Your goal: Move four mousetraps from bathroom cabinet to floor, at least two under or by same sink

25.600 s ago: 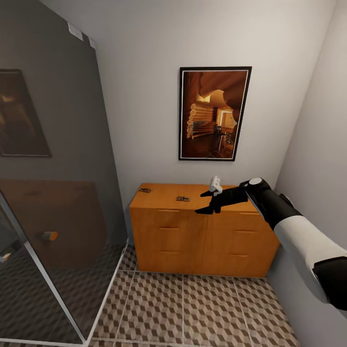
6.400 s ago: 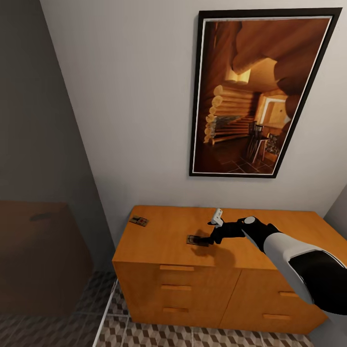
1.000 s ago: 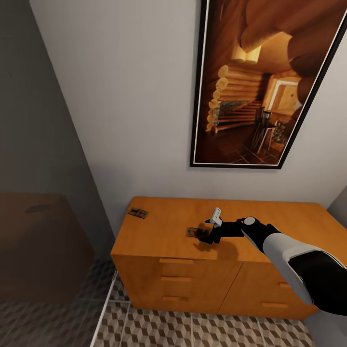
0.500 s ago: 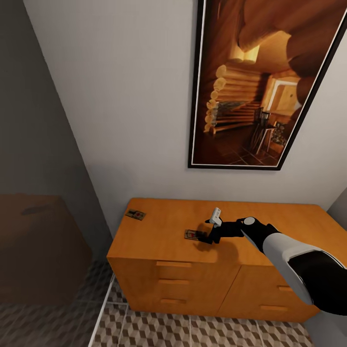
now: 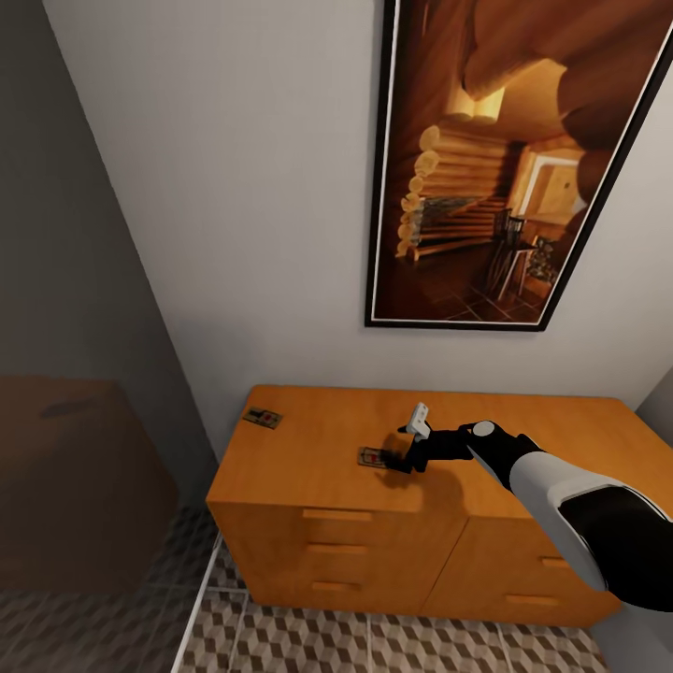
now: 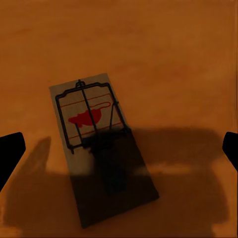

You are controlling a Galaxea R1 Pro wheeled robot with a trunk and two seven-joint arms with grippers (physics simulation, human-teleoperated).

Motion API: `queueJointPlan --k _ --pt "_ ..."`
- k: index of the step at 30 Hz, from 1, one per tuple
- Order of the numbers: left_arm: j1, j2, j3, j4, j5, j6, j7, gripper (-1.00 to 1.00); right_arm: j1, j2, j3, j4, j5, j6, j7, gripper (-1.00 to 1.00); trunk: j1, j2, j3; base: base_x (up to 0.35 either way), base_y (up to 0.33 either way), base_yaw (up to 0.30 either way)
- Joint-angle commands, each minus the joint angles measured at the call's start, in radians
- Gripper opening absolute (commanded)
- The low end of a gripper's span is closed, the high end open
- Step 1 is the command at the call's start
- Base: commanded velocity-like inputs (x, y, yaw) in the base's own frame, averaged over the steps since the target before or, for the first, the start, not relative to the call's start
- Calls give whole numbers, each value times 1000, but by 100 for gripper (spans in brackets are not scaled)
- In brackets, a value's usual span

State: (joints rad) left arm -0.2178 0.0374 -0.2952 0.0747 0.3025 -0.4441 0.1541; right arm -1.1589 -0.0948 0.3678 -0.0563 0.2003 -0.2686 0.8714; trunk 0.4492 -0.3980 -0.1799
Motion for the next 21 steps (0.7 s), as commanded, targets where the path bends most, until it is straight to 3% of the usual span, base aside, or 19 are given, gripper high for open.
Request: queueJointPlan --k 1,21 --pt "-2 -1 -9 3 4 -5 2 100 -1 0 -3 0 10 -8 0 100 1 -2 -2 98 0 0" --pt "-2 -1 -9 3 4 -5 2 100 -1 0 -3 0 10 -7 0 100 1 -2 -2 20 0 0"
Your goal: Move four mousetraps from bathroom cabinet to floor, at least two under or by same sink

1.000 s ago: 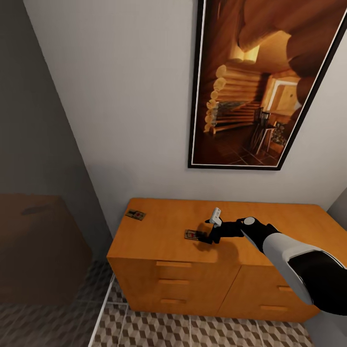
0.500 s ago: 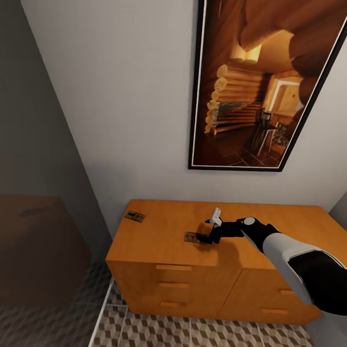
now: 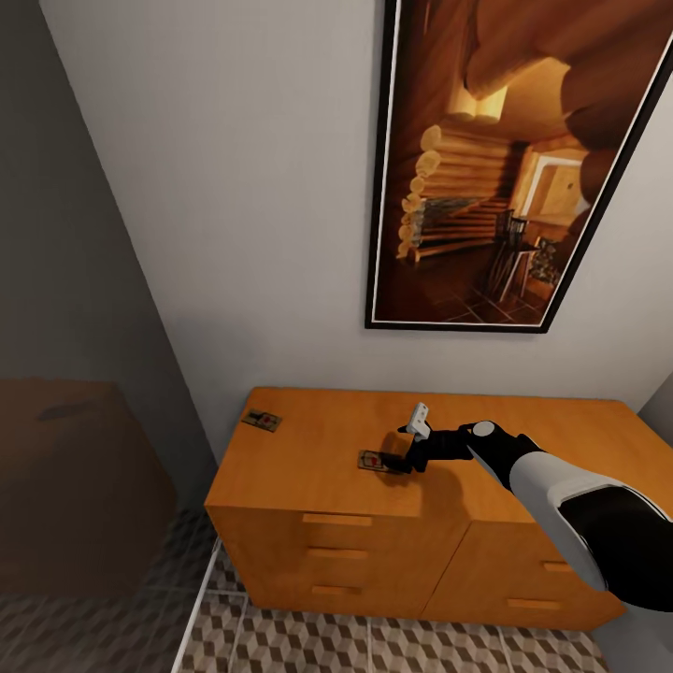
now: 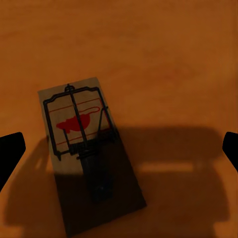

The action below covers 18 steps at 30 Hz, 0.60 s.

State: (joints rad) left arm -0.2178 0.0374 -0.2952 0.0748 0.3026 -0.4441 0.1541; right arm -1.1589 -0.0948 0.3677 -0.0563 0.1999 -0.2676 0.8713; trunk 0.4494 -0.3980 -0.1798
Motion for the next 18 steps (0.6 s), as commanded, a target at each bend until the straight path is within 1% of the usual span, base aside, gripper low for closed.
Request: queueJointPlan --k 1,18 --pt "-2 -1 -9 3 4 -5 2 100 -1 0 -3 0 11 -7 0 100 1 -2 -2 0 0 0" --pt "-2 -1 -9 3 4 -5 2 100 -1 4 -2 0 11 -4 0 100 1 -2 -4 0 0 0"
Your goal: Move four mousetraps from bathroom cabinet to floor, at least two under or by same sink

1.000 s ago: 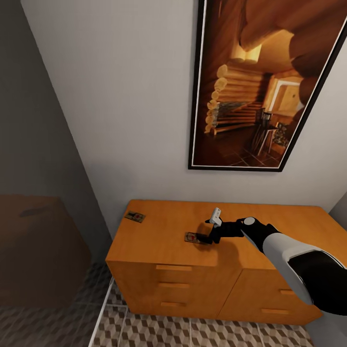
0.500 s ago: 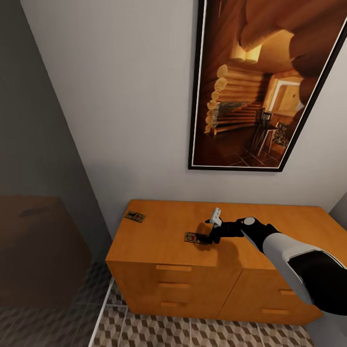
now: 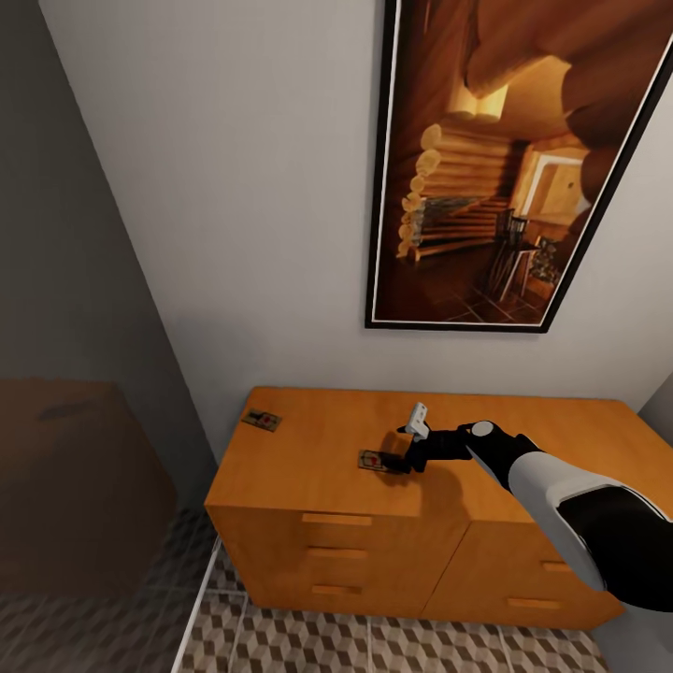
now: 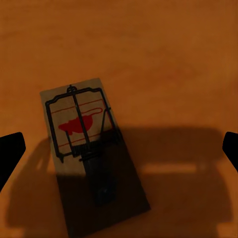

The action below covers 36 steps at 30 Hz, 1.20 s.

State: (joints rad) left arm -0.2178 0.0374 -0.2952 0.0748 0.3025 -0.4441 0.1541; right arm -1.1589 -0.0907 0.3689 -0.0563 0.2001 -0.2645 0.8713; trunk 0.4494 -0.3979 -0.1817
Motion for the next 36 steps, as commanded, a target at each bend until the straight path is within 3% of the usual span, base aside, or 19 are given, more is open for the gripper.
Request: queueJointPlan --k 1,36 --pt "-2 -1 -8 3 4 -6 2 100 -1 1 -3 0 11 -7 0 100 1 -2 -3 0 0 0" --pt "-2 -1 -8 3 4 -5 2 100 -1 25 -4 24 12 -10 -2 100 1 -2 -49 0 0 0"
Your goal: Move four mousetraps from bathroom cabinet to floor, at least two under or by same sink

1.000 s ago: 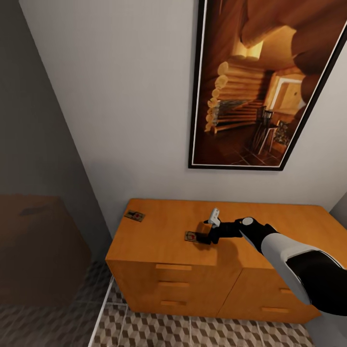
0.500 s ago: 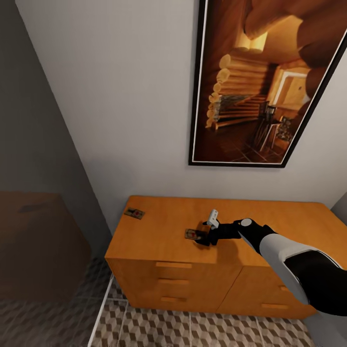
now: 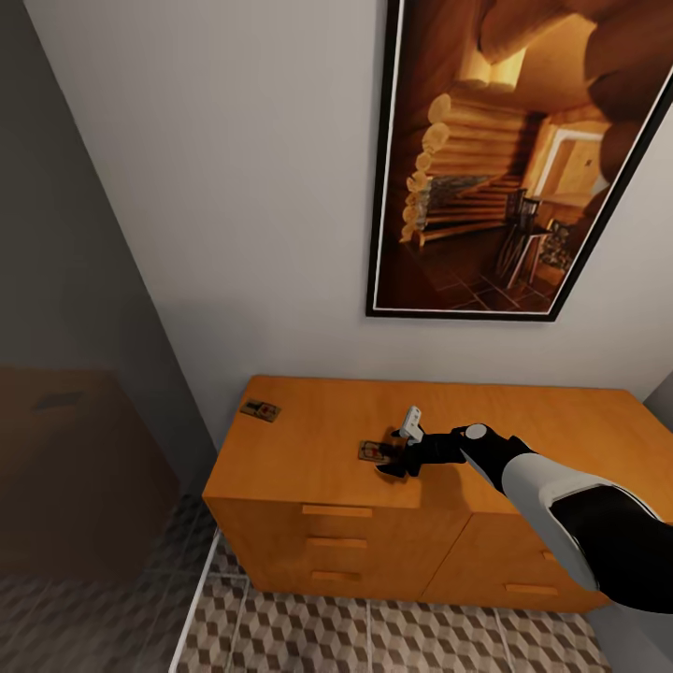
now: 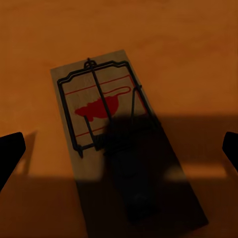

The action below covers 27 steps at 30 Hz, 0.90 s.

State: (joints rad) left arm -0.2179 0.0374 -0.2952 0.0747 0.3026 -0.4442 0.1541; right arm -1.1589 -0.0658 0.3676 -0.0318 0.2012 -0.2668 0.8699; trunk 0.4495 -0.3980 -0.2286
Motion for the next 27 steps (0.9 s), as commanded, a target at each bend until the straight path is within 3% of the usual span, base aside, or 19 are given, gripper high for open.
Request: queueJointPlan --k 1,27 --pt "-2 -1 -9 3 4 -5 2 100 -1 0 -3 0 10 -8 0 100 1 -2 -3 0 0 0" --pt "-2 -1 -9 3 4 -5 2 100 -1 -1 -3 0 10 -9 0 100 1 -2 -29 0 0 0"
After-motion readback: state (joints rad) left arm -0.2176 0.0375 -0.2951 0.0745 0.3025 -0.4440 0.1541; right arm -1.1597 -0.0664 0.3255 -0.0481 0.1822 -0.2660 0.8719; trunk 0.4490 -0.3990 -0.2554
